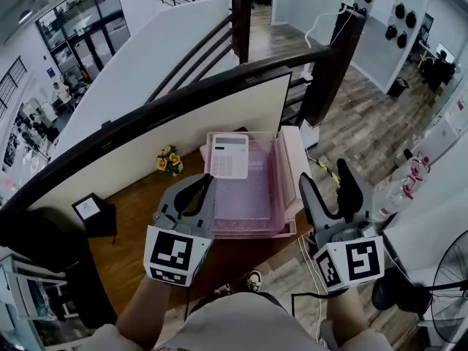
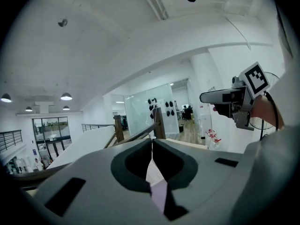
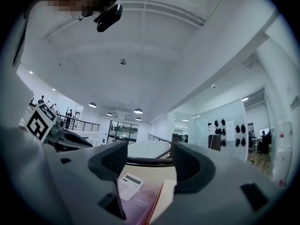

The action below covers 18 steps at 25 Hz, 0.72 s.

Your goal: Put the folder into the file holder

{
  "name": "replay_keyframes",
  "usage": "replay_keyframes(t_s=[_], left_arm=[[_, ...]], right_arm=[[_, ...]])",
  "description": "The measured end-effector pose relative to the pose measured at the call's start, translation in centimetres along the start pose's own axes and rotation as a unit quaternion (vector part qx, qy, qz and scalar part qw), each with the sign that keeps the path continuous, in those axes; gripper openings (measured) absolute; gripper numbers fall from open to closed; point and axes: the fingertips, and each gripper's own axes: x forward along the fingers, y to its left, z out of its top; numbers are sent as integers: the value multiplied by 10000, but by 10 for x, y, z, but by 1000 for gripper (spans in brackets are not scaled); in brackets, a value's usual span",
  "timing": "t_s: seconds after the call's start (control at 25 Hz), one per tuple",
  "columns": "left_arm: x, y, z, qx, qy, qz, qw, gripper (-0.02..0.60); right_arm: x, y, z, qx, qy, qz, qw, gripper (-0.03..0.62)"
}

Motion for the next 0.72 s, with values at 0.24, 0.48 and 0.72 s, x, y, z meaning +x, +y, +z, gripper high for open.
replay_keyframes(t_s=[0.24, 0.48, 0.72], left_arm=[[-27, 1, 32, 15, -406, 63, 9992, 11], [-45, 4, 28, 78, -369, 190, 9991, 11], [-57, 9, 5, -223, -181, 312, 9991, 11]], right_arm=[[-21, 13, 28, -126, -77, 157, 9998, 298], [-38, 23, 22, 25, 55, 270, 9996, 275], [-40, 30, -10, 407, 436, 257, 9979, 221]])
